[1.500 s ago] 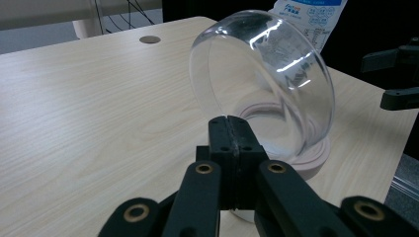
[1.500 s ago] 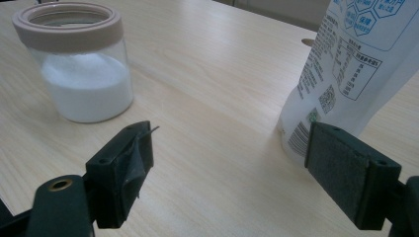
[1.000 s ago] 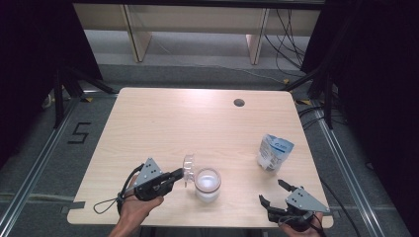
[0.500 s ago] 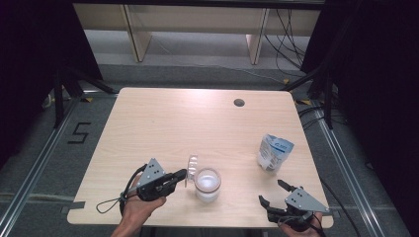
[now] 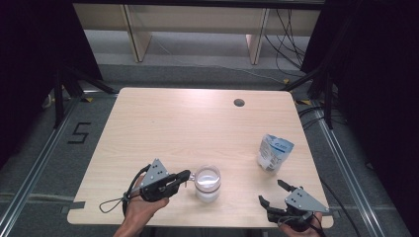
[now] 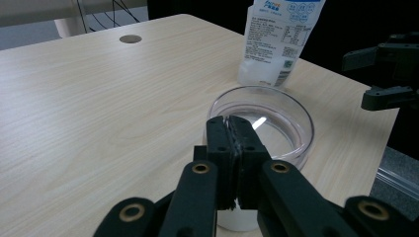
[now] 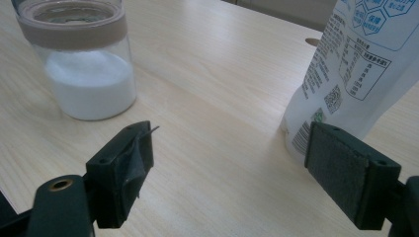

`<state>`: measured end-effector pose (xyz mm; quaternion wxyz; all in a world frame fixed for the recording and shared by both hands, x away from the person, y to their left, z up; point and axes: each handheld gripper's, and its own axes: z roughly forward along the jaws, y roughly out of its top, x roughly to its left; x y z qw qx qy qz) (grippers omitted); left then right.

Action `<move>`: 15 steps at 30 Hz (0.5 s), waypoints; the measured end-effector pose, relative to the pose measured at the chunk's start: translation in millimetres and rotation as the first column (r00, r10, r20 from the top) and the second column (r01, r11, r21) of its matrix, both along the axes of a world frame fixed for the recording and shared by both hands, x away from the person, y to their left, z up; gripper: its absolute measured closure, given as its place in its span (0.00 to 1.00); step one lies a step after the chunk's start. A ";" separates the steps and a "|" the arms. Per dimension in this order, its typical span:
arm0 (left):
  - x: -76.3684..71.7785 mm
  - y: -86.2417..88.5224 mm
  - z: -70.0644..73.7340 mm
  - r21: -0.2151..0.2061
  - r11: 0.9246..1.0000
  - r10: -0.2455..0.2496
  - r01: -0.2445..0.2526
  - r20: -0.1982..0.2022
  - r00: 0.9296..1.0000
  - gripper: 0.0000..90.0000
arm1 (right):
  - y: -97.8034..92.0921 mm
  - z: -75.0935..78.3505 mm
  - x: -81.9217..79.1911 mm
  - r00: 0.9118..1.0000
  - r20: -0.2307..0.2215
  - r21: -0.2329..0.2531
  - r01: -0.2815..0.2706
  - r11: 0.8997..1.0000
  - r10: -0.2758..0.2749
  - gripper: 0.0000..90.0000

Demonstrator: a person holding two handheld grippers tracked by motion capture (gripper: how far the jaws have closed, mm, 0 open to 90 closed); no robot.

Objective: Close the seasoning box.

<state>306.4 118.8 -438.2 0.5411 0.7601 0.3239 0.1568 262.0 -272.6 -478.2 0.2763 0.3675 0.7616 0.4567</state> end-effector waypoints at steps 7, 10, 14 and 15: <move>-7.4 -5.5 1.5 -0.040 0.998 -0.040 0.038 -0.045 0.998 0.81 | -0.3 0.1 -0.2 1.000 -0.016 0.006 -0.003 1.000 0.003 0.22; -9.5 -6.6 0.7 -0.061 0.997 -0.052 0.048 -0.069 0.996 0.73 | -0.6 0.2 -0.2 1.000 -0.018 0.012 -0.003 1.000 0.003 0.22; -12.3 -6.2 -0.6 -0.065 0.997 -0.053 0.048 -0.080 0.995 0.62 | -0.6 0.1 0.0 1.000 -0.024 0.033 -0.011 0.999 0.012 0.22; -13.2 -4.8 -2.9 -0.066 0.997 -0.056 0.051 -0.082 0.995 0.59 | 0.7 0.1 -1.7 0.999 -0.038 0.044 0.006 0.999 -0.004 0.22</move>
